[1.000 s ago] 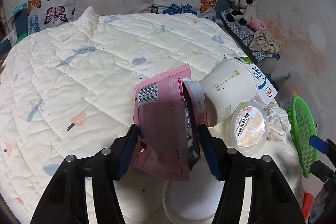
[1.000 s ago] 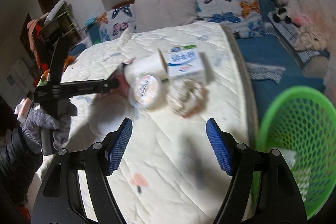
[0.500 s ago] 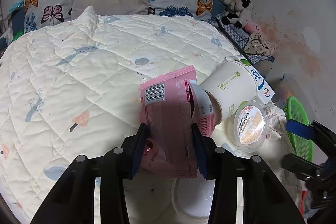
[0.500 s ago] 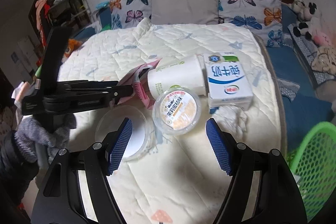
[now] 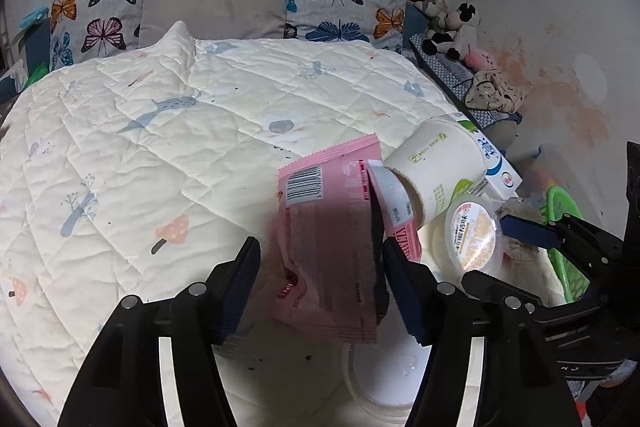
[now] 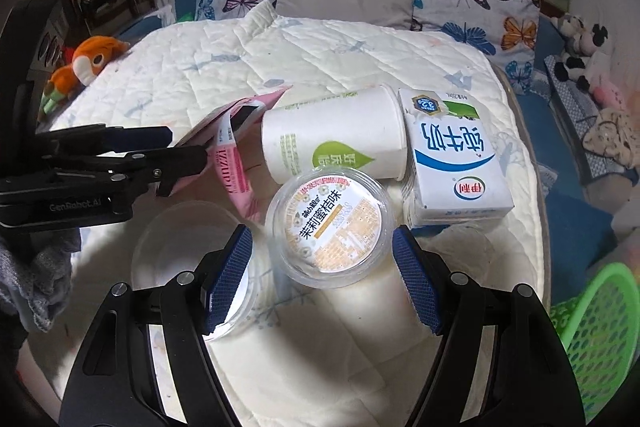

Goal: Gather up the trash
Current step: 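Grasp pink snack bag with left gripper while right grasps round yogurt tub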

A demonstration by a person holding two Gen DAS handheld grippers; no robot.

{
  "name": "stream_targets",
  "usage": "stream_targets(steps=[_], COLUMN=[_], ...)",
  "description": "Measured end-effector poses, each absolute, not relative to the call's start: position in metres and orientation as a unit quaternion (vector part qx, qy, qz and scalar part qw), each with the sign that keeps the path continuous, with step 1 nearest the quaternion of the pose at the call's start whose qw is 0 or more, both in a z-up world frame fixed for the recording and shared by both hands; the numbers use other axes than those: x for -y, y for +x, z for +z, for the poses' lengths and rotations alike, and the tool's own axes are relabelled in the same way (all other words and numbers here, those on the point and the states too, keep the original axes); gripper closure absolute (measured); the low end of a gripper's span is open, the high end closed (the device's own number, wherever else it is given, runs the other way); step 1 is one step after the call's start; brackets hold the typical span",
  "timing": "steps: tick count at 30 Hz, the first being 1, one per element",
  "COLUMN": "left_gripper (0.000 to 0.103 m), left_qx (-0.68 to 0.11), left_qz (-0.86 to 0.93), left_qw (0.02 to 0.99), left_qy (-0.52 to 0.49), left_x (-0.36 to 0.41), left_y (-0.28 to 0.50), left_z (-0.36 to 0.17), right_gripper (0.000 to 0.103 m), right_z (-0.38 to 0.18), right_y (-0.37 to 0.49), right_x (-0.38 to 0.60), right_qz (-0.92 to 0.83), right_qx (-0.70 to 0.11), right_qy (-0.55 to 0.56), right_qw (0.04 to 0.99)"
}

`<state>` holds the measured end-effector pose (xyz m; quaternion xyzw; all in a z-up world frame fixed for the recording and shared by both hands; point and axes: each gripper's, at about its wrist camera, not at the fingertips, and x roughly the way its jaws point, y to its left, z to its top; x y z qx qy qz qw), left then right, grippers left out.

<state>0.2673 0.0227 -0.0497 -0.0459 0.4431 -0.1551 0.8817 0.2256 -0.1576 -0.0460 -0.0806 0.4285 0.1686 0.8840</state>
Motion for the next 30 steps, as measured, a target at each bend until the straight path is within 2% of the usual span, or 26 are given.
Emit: stream_targets(steps=[10,12,17,25,30], left_gripper=[0.039,0.042,0.059,0.063,0.064], left_qx=[-0.467,-0.469,-0.469,-0.456,-0.441], left_qz=[-0.159,-0.162,-0.164,-0.162,-0.16], left_qw=[0.867,0.865,0.864,0.872,0.88], left_qy=[-0.066,-0.073,-0.077,-0.076,-0.079], left_x=[-0.027,-0.028,-0.032,-0.036,-0.04], left_y=[0.281,0.282,0.283,0.274,0.266], left_z=[-0.067,-0.069,-0.072,-0.064,-0.049], right_gripper=[0.031,0.03,0.03,0.035,0.035], right_z=[-0.053,-0.052,-0.051,-0.054,-0.042], right_y=[0.234,0.232,0.231,0.229,0.22], right_x=[0.16,0.161,0.165,0.159,0.166], right_qz=[0.145,0.144,0.146,0.153,0.17], right_qx=[-0.439,-0.438,-0.439,-0.439,-0.429], right_qy=[-0.077,-0.069,-0.06,-0.067,-0.034], right_qw=[0.883,0.885,0.885,0.883,0.886])
